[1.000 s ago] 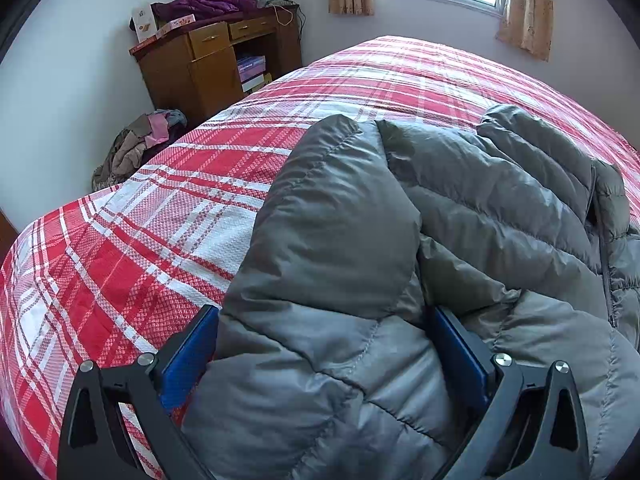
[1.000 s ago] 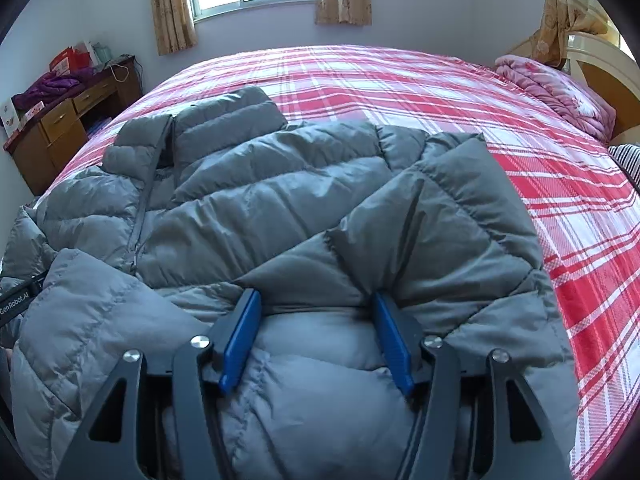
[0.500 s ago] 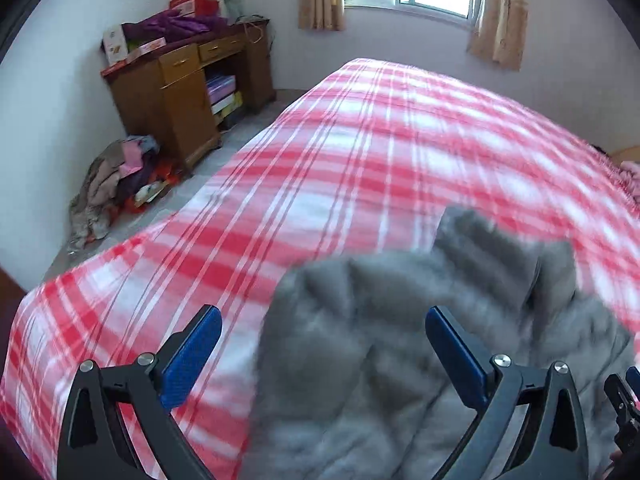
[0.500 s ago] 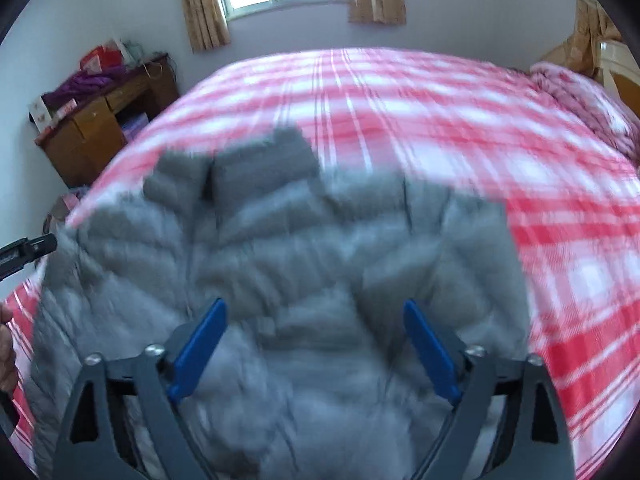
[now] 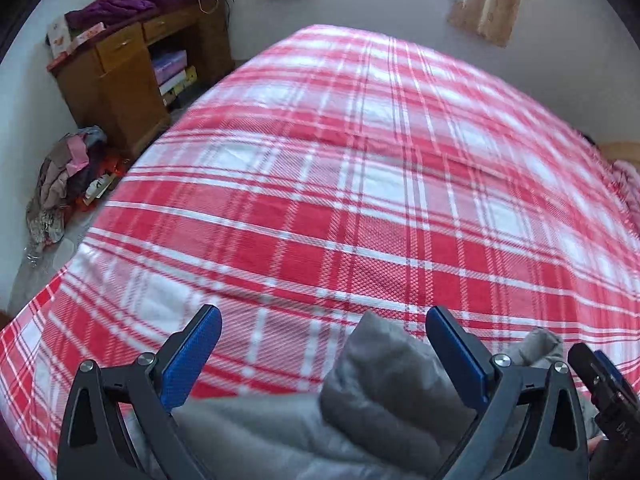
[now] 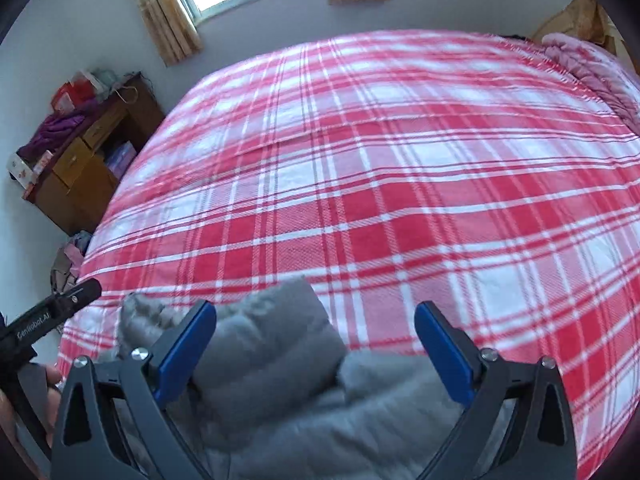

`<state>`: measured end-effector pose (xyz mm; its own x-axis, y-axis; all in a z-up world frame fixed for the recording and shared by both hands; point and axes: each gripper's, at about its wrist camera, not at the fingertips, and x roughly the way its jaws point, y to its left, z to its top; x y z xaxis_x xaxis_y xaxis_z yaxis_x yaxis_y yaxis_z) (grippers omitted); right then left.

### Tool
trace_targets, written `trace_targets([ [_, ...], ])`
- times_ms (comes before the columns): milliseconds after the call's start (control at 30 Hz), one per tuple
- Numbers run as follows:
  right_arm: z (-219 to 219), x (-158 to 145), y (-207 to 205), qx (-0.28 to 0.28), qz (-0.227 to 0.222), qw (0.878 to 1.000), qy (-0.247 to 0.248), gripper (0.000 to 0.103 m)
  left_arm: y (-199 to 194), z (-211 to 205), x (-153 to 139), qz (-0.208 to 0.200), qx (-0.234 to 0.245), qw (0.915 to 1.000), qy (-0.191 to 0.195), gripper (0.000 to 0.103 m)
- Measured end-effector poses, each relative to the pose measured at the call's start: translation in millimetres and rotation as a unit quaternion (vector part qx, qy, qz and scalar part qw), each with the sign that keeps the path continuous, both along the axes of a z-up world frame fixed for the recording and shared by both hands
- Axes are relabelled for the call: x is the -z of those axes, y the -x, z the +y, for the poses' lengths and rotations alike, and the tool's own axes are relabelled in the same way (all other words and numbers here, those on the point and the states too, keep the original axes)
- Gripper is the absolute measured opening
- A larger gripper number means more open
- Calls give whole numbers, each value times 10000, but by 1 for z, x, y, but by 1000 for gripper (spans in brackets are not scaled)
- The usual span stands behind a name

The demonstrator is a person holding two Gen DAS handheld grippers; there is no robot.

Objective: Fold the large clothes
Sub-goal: 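Grasp the jacket hem with both tools and lift it toward the collar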

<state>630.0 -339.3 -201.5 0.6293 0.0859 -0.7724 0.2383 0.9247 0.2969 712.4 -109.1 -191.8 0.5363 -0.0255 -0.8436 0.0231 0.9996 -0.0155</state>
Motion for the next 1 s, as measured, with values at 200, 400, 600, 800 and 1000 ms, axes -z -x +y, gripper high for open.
trace_targets([
  [200, 9, 20, -28, -218, 314, 9990, 242, 101, 2, -13, 22, 83, 433, 9989, -168, 102],
  [400, 13, 27, -20, -907, 697, 9929, 333, 21, 37, -9, 11, 23, 1172, 9931, -14, 11],
  [600, 5, -7, 38, -1146, 230, 9915, 563, 10, 104, 16, -34, -901, 1423, 9857, -43, 4],
  [800, 3, -30, 98, -1252, -291, 9883, 818, 8, 163, 37, -38, -1401, 1541, 9781, -45, 3],
  [1000, 13, -8, 129, -1267, -354, 9858, 1045, 8, 172, 36, 3, -1309, 1459, 9799, -372, 3],
])
